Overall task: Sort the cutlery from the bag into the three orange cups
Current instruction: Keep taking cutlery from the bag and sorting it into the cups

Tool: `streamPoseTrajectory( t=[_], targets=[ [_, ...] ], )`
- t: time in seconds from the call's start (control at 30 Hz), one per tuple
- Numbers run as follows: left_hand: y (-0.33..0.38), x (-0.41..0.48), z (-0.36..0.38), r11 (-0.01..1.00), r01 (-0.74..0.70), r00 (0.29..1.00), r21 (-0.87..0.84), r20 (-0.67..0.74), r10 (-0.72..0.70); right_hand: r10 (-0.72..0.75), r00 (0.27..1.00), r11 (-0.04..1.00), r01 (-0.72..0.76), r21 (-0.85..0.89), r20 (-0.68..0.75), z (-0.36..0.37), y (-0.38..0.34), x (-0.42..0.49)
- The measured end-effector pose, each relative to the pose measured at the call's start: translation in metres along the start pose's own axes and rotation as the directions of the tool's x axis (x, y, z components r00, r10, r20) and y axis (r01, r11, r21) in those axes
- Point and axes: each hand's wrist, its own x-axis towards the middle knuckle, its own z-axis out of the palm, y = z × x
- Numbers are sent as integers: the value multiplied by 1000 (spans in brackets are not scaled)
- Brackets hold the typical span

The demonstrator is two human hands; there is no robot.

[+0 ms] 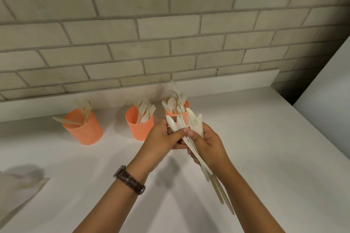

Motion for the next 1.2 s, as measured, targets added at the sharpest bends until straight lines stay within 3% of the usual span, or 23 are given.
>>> streamPoseTrajectory(
  t=[0.2, 0.33, 0.43, 0.6, 0.8, 1.0, 1.13, 1.2],
  targets=[
    [11, 11, 6, 987, -64, 996, 147, 69, 54, -35, 996, 999, 33, -26, -84, -12, 3, 9],
    [29, 24, 6, 979, -110, 994, 170, 47, 104, 70, 981, 998, -70, 2, -184, -24, 12, 13],
    [54, 45, -7, 949, -219, 968, 226, -71, 241, 219, 943, 973, -189, 135, -251, -35, 20, 17],
    [83, 103, -24, 867, -357, 835, 346, -297, 463, 379, 892, 893, -284, 348, -245, -50, 30, 25],
    [39, 168, -20, 830, -246, 905, 501, -188, 381, 332, 907, 904, -228, 361, -258, -54, 24, 25],
    [2, 191, -22, 649, -151, 964, 745, -35, 264, 309, 908, 918, -207, 337, -284, -50, 21, 19],
    [-9, 187, -21, 187, -108, 943, 976, 40, 332, 312, 908, 918, -212, 336, -280, -44, 21, 17],
    [-8, 181, -23, 168, -61, 945, 984, 3, 327, 304, 911, 918, -203, 340, -278, -41, 19, 15]
  ],
)
